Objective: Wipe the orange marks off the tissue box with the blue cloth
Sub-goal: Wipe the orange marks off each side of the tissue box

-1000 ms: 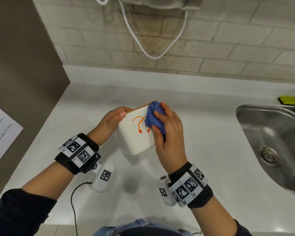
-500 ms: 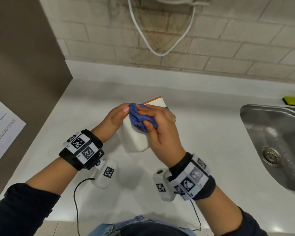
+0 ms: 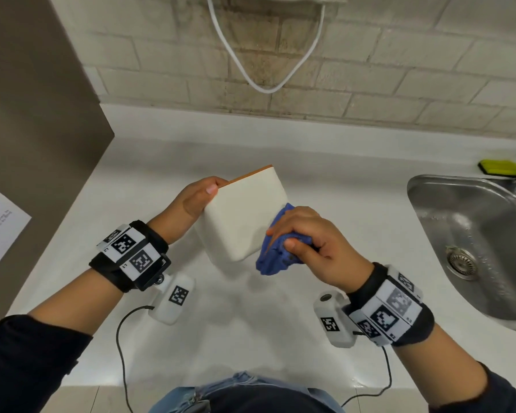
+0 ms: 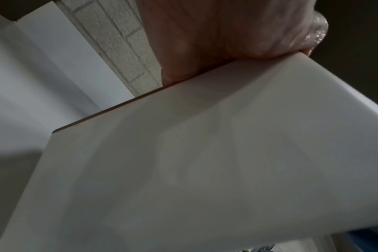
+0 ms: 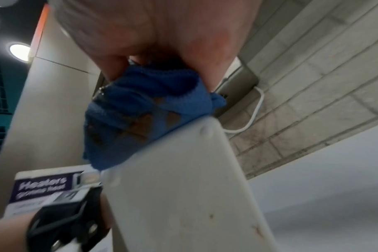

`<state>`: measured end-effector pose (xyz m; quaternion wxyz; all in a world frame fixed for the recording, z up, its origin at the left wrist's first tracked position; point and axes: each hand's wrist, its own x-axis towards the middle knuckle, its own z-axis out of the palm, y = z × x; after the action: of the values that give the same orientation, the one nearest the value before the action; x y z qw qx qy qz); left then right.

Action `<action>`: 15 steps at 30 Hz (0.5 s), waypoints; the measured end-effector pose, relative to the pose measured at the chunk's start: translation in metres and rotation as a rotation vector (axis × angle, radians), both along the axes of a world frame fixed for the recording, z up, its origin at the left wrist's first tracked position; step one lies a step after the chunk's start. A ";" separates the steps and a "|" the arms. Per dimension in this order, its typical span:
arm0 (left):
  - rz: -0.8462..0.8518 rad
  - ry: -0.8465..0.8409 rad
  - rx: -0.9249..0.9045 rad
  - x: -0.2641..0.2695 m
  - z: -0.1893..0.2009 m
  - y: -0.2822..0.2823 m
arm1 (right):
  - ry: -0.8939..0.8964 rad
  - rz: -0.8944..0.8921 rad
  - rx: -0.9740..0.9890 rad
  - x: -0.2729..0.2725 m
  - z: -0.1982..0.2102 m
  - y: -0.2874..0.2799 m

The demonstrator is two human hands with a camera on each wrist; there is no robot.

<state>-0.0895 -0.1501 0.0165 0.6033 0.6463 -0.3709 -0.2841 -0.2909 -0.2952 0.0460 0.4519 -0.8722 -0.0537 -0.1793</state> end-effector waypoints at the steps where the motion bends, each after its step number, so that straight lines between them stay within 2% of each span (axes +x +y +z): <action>1: -0.002 -0.008 0.003 -0.001 0.000 0.001 | 0.043 -0.031 0.101 -0.004 0.004 -0.005; 3: -0.025 -0.027 0.002 -0.004 -0.001 0.003 | 0.051 -0.113 0.384 -0.008 0.011 -0.015; 4: -0.038 -0.032 -0.001 -0.005 -0.001 0.003 | -0.016 -0.187 0.490 -0.007 0.015 -0.019; 7: -0.044 -0.039 0.007 -0.008 -0.004 0.002 | -0.268 -0.414 0.568 0.008 0.018 -0.021; 10: -0.042 -0.026 -0.013 -0.012 -0.005 0.003 | -0.279 -0.403 0.461 0.030 0.015 0.003; 13: -0.009 -0.014 0.003 -0.006 -0.005 0.000 | -0.266 -0.355 0.132 0.034 0.002 0.029; 15: 0.006 0.006 0.040 0.003 -0.004 -0.002 | -0.252 -0.273 0.021 0.030 -0.004 0.034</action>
<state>-0.0868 -0.1519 0.0129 0.5923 0.6584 -0.3616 -0.2916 -0.2612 -0.2612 0.0415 0.4222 -0.8373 0.0111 -0.3474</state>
